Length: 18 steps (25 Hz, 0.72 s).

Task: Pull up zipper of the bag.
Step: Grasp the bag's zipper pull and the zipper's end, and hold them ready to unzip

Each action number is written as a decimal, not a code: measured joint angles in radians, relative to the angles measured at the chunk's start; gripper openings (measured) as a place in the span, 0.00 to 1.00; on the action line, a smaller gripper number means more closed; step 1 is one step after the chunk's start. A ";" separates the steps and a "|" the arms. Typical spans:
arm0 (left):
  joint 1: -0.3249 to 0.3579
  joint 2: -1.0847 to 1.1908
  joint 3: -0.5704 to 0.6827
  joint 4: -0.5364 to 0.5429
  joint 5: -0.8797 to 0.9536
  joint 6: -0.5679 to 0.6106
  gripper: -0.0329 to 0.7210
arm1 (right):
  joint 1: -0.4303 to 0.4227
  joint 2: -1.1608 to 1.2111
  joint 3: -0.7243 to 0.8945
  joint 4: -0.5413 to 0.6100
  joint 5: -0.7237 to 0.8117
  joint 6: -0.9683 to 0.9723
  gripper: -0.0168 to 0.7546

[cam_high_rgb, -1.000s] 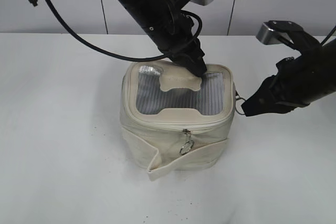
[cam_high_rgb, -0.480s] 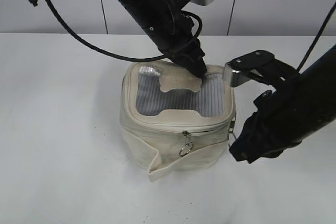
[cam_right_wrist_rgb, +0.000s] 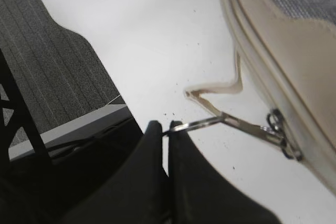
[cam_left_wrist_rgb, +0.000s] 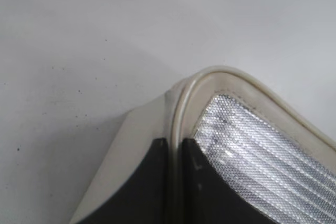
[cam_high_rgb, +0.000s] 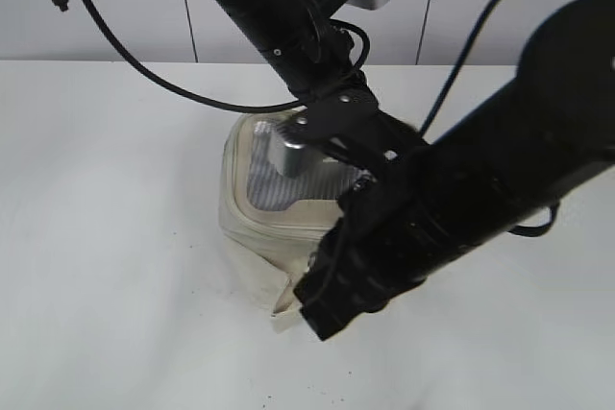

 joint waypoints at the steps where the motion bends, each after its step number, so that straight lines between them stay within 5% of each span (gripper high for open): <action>1: 0.000 0.000 0.000 0.000 0.001 -0.001 0.10 | 0.010 0.022 -0.026 0.005 -0.001 0.001 0.03; 10: 0.000 0.000 0.000 0.000 0.002 -0.002 0.10 | 0.033 0.075 -0.102 -0.044 0.034 0.120 0.06; 15: 0.000 -0.006 0.000 0.002 0.005 -0.004 0.11 | 0.030 0.032 -0.105 -0.216 0.079 0.392 0.34; 18: 0.000 -0.017 0.000 0.017 0.015 -0.005 0.20 | 0.008 -0.011 -0.105 -0.267 0.120 0.476 0.54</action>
